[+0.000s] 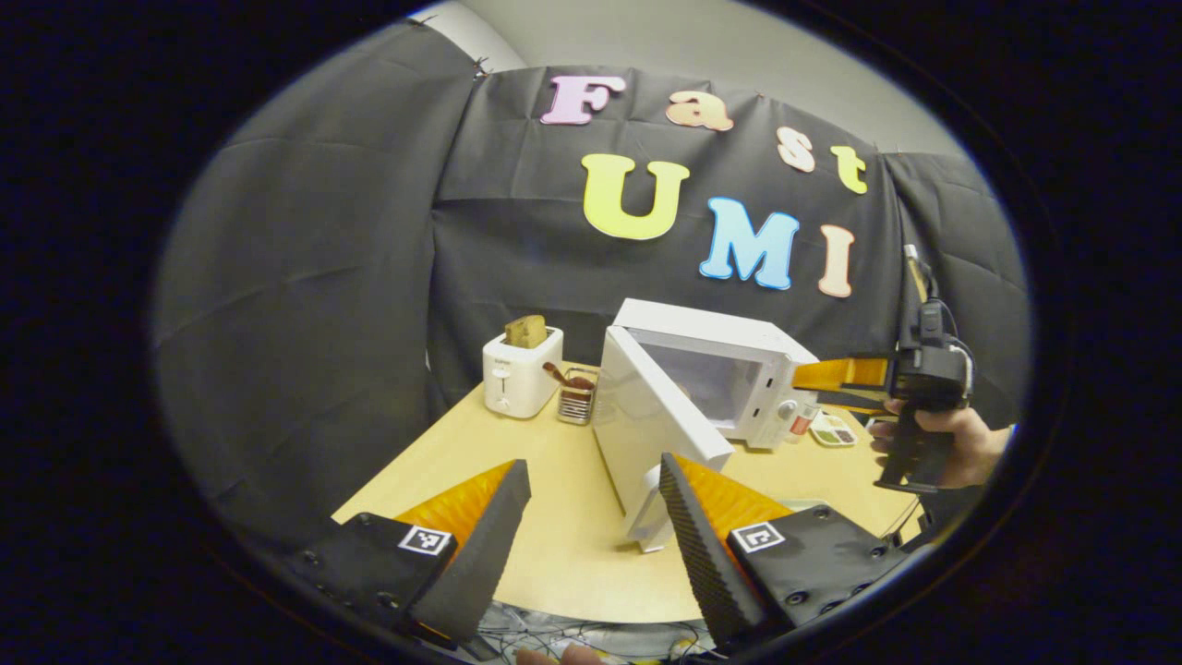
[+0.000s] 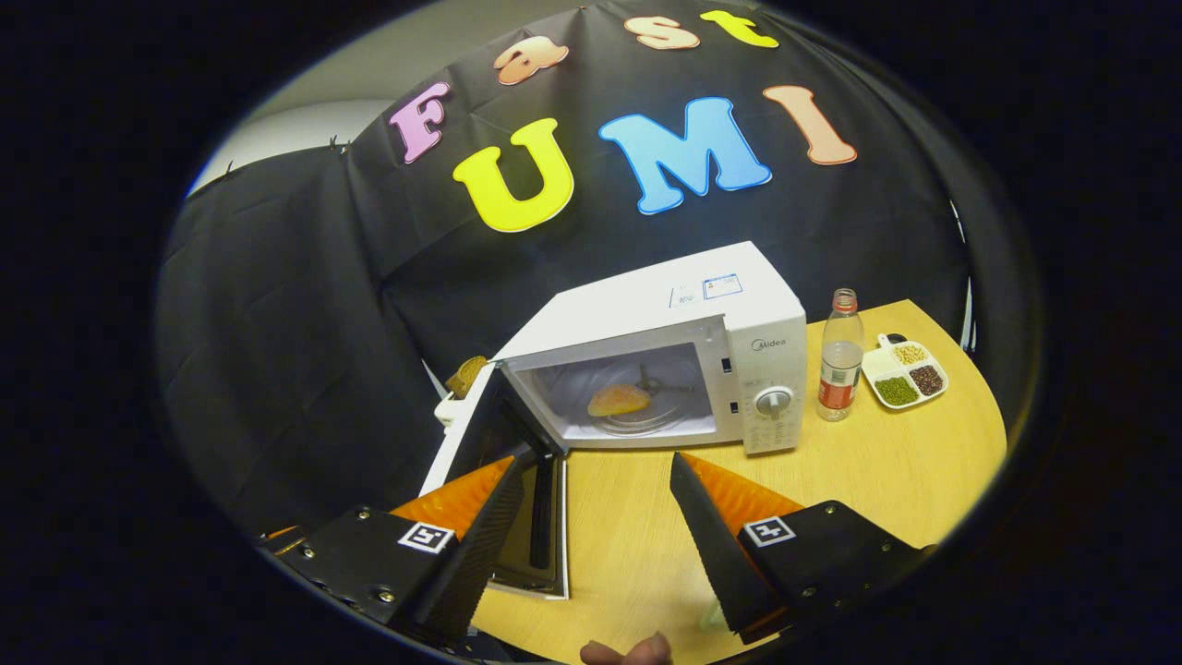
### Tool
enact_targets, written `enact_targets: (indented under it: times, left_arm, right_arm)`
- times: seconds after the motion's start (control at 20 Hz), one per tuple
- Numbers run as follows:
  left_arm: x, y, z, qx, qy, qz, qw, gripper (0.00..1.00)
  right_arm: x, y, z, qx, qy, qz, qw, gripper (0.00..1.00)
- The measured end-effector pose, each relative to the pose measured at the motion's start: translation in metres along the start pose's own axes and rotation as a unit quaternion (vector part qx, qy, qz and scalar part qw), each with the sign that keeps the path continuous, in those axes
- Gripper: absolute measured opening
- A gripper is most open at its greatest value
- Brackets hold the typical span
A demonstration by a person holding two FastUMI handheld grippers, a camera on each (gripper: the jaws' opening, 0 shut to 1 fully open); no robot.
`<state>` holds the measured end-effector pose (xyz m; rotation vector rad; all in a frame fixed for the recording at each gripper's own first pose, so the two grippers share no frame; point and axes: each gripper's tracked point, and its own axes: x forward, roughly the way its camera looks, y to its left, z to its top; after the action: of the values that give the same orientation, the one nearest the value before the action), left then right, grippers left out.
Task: Open the microwave oven with the left hand, put the food in, and close the microwave oven.
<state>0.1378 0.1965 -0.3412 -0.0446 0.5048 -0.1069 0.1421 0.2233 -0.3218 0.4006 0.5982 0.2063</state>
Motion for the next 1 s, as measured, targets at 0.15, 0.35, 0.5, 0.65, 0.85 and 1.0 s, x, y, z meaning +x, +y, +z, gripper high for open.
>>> enact_targets:
  times: [0.15, 0.35, 0.5, 0.65, 0.85, 1.0]
  left_arm:
    - [0.015, -0.001, -0.004, 0.003, -0.001, 0.014, 1.0, 0.94]
    - [0.028, 0.008, -0.015, -0.003, 0.011, 0.054, 0.998, 0.94]
    - [0.034, 0.005, -0.023, 0.004, 0.02, 0.075, 0.997, 0.96]
    - [0.044, 0.002, -0.04, 0.034, 0.036, 0.087, 0.995, 0.94]
    - [0.077, -0.002, -0.064, 0.037, 0.068, 0.077, 0.994, 0.94]
    - [0.111, -0.005, -0.076, 0.03, 0.081, 0.062, 0.994, 0.94]
  right_arm:
    - [-0.045, -0.003, 0.004, -0.029, -0.002, 0.016, 0.999, 0.98]
    - [-0.108, -0.014, 0.004, -0.055, 0.007, 0.042, 0.998, 0.98]
    - [-0.146, -0.03, 0.009, -0.08, -0.023, 0.031, 0.996, 0.98]
    - [-0.164, -0.042, 0.008, -0.09, -0.03, 0.03, 0.995, 0.98]
    - [-0.174, -0.061, 0.02, -0.054, -0.039, 0.011, 0.998, 0.98]
    - [-0.167, -0.084, 0.029, -0.041, -0.04, -0.028, 0.998, 0.98]
